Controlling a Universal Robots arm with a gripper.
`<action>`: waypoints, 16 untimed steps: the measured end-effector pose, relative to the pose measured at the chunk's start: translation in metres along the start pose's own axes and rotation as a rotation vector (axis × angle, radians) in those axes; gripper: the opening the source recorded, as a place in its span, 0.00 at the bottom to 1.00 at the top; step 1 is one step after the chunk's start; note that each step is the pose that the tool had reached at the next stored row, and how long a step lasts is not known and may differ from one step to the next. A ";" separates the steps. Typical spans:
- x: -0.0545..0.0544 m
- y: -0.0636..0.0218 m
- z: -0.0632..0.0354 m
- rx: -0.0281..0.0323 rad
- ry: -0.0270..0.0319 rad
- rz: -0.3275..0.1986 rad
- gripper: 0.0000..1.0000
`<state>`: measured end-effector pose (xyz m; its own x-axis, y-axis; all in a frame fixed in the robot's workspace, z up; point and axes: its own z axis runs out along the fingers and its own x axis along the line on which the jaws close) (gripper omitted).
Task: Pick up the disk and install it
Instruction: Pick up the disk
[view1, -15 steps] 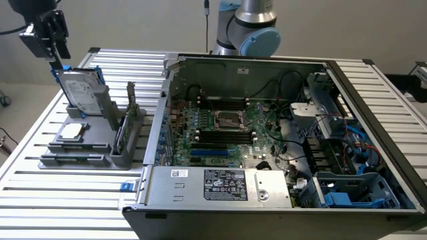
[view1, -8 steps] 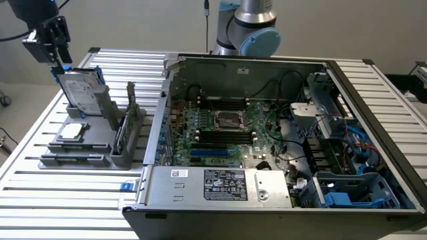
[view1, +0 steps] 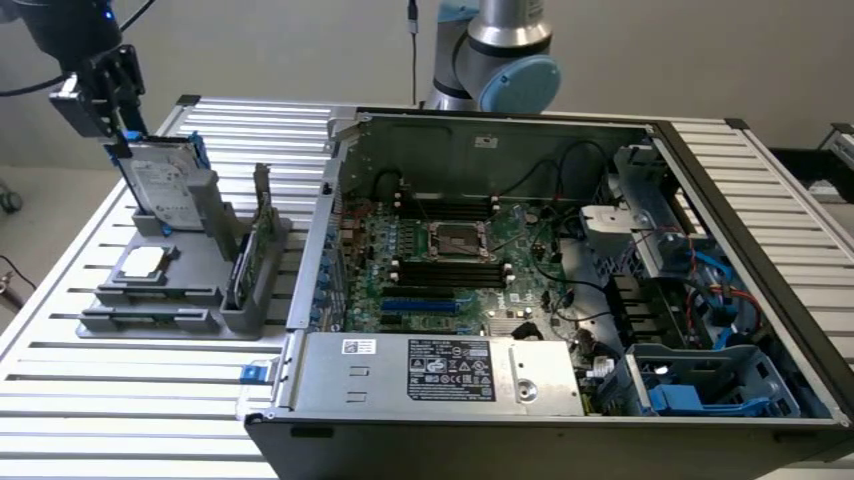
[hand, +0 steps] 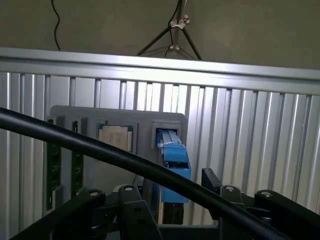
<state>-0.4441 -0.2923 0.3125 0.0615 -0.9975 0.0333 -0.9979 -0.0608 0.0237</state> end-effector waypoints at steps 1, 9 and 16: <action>0.000 0.0003 0.0018 0.0000 -0.0001 0.003 0.56; -0.001 0.0015 0.0141 -0.0010 -0.0016 0.031 0.56; 0.001 0.0015 0.0189 -0.0019 -0.0055 0.047 0.56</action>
<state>-0.4459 -0.2937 0.2937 0.0143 -0.9995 0.0289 -0.9996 -0.0137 0.0241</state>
